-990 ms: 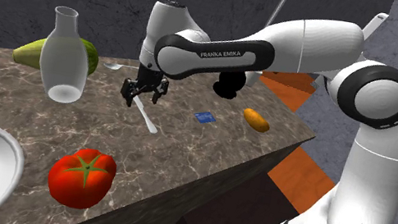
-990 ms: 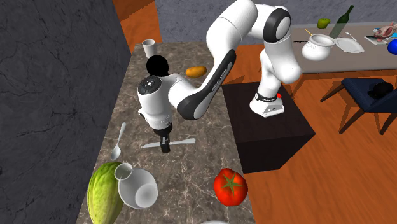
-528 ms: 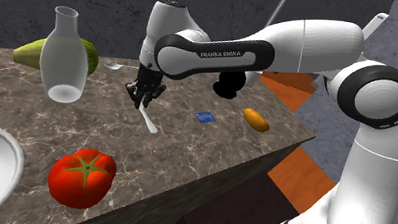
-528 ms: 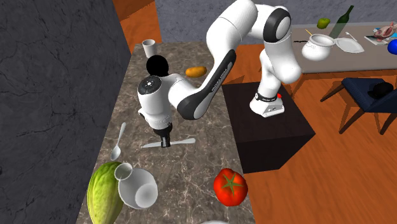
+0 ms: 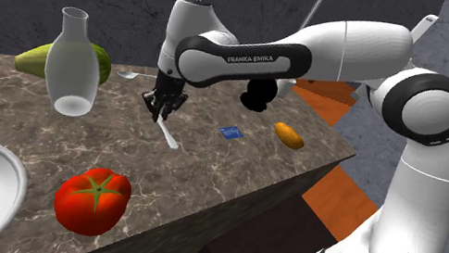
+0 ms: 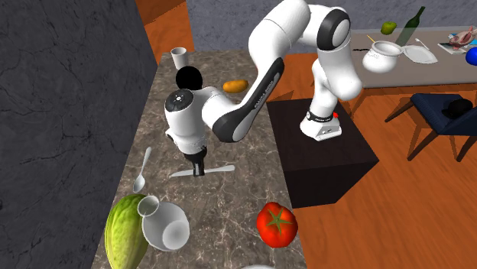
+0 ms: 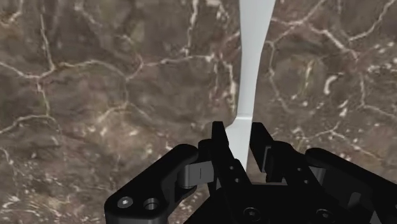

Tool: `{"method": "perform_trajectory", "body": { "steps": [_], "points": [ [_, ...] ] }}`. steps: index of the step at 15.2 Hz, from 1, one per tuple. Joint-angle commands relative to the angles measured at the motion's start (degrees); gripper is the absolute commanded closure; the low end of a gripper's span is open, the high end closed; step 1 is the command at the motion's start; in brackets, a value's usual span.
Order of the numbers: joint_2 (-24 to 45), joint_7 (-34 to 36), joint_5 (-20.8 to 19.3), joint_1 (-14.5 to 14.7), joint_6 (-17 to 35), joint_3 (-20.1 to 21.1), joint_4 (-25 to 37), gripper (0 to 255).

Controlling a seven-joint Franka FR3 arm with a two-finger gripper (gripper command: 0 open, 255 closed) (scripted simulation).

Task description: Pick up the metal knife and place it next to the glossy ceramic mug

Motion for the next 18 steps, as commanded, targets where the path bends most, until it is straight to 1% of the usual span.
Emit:
{"method": "perform_trajectory", "body": {
  "steps": [1, 18],
  "points": [
    [-0.6, -0.1, 0.2, 0.0, -1.1, 0.1, 0.6, 255],
    [-4.2, -1.2, 1.7, -0.1, -12.5, 0.8, 8.5, 255]
  ]
}}
